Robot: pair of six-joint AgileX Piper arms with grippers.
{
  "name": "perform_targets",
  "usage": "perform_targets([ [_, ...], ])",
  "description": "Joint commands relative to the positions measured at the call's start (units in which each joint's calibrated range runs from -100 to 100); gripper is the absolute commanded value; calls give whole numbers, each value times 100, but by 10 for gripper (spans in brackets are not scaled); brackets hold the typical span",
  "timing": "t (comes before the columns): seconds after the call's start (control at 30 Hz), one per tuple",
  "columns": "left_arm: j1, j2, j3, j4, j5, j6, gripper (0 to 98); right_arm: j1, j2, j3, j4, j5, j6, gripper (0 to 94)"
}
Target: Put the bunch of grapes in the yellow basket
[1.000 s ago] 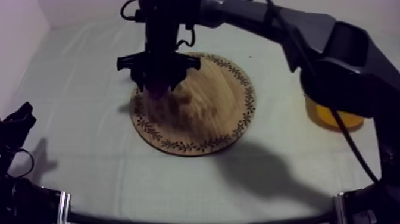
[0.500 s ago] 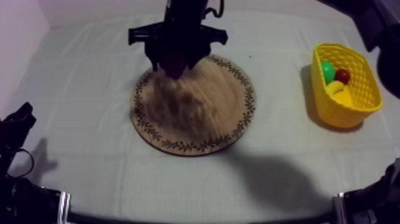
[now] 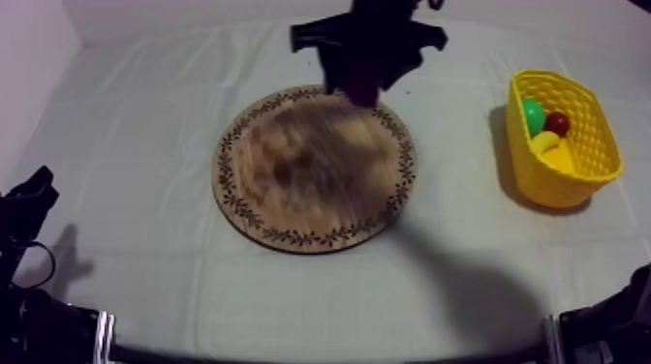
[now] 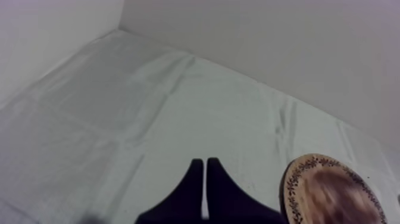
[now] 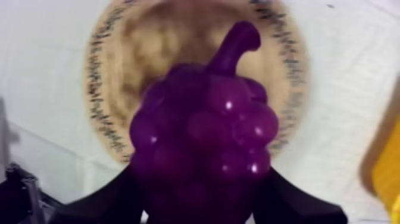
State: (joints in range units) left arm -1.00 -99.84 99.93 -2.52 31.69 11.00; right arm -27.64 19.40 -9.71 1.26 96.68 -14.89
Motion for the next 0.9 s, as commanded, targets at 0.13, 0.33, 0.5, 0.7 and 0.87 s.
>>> perform_targets([
  [0.13, 2, 2, -4, 1, 0, 1, 0, 769, -444, 862, 245, -64, 394, 354],
  [0.33, 2, 2, -4, 1, 0, 1, 0, 1467, -763, 1330, 341, -176, 656, 353],
  [0.5, 2, 2, -4, 1, 0, 1, 0, 1946, -1043, 1534, 408, -185, 870, 355],
  [0.7, 2, 2, -4, 1, 0, 1, 0, 2454, -1330, 1826, 538, -191, 1122, 360],
  [0.87, 2, 2, -4, 1, 0, 1, 0, 2816, -1535, 2118, 639, -226, 1329, 360],
])
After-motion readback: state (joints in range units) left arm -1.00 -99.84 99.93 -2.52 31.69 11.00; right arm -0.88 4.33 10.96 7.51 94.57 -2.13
